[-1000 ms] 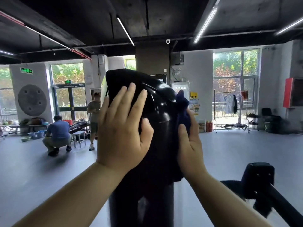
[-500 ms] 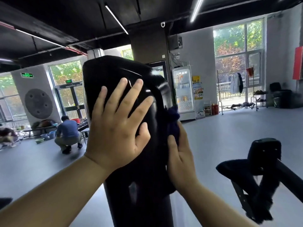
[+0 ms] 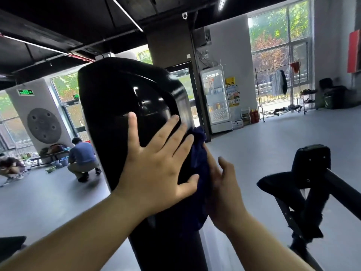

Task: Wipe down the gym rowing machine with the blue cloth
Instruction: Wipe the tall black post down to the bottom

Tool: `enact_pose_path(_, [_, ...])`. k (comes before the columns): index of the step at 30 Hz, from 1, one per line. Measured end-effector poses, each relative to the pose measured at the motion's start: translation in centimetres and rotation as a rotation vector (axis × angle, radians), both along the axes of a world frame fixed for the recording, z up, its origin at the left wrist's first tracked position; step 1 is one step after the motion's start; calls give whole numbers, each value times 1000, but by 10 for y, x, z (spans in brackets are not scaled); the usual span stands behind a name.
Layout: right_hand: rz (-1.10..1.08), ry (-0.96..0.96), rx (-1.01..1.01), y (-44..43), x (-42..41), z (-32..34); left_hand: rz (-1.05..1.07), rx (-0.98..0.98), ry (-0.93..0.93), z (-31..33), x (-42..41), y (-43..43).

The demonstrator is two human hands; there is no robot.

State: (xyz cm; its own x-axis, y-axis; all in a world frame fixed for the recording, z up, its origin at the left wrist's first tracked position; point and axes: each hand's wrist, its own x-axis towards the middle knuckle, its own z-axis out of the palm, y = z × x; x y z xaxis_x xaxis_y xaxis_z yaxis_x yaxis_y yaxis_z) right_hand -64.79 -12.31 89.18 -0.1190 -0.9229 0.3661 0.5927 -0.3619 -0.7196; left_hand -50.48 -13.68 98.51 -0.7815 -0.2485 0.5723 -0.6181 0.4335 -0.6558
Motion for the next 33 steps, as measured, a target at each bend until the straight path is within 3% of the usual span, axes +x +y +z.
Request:
enact_pose_path(3, [110, -201, 18, 6, -16, 1, 136, 68, -176, 1, -14, 11])
enact_pose_path(7, [177, -314, 2, 8, -18, 0, 211, 30, -391, -5, -23, 8])
enact_pose_path(16, [131, -328, 18, 20, -20, 5, -272, 86, -219, -7, -18, -2])
enact_pose_path(25, [-64, -90, -33, 33, -7, 0, -361, 300, 157, 29, -14, 17])
enact_pose_path(27, [-118, -91, -45, 34, -5, 8, -310, 396, 142, 29, -14, 21])
enact_pose_path(31, [-215, -28, -92, 41, -11, 27, -310, 807, 143, 26, -12, 32])
enact_pose_path(33, [-183, 38, -132, 46, -14, 31, -355, 822, 202, 29, -11, 32])
